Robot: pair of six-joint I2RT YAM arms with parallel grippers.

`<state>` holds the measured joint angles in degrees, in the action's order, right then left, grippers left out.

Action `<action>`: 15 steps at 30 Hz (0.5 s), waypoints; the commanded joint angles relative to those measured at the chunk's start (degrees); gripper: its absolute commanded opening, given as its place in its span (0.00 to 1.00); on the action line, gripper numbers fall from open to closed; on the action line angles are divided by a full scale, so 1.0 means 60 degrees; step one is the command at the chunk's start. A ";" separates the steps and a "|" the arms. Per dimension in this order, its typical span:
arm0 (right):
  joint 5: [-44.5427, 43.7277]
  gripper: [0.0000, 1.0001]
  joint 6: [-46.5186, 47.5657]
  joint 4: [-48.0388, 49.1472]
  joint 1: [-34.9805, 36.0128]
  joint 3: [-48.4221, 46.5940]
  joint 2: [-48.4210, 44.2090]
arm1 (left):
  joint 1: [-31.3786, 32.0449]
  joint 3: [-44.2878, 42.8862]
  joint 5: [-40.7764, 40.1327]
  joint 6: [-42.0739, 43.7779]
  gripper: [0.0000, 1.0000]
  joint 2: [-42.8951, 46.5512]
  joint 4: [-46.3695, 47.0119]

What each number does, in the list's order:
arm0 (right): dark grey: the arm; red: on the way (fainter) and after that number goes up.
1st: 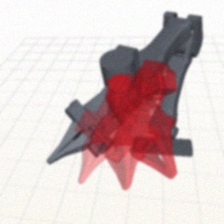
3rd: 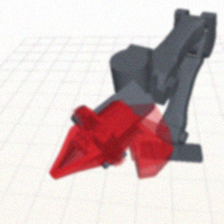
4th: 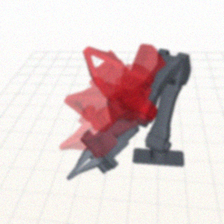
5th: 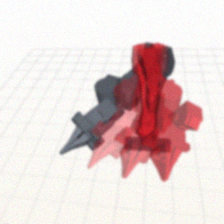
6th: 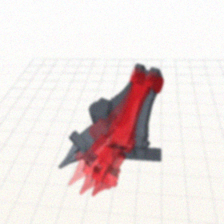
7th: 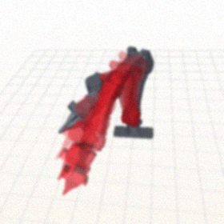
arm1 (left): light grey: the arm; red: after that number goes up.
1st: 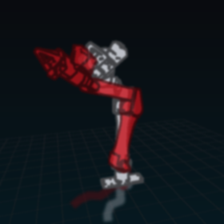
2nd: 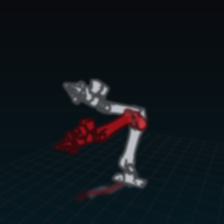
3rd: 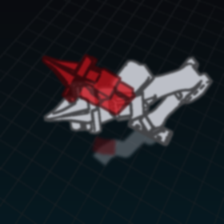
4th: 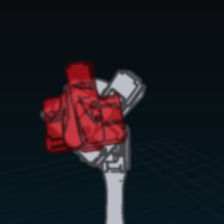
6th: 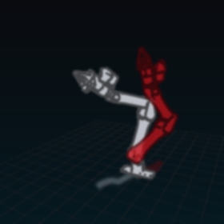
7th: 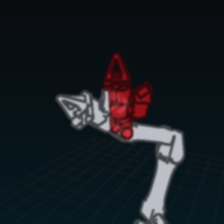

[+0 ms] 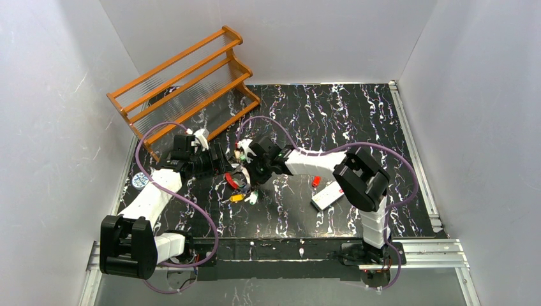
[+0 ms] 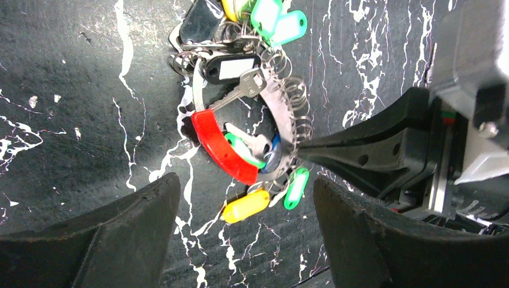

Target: Put the keys on the keyring

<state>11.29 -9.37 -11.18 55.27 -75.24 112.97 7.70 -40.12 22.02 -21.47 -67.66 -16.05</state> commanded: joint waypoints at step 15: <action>0.0443 0.46 -0.1284 0.0460 -0.0580 0.0614 -0.1514 | 0.0034 -0.0108 0.0084 0.0151 0.80 0.0202 -0.0244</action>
<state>6.24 -11.09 -12.64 52.80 -74.81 107.22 7.68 -40.12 22.04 -21.41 -67.66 -16.40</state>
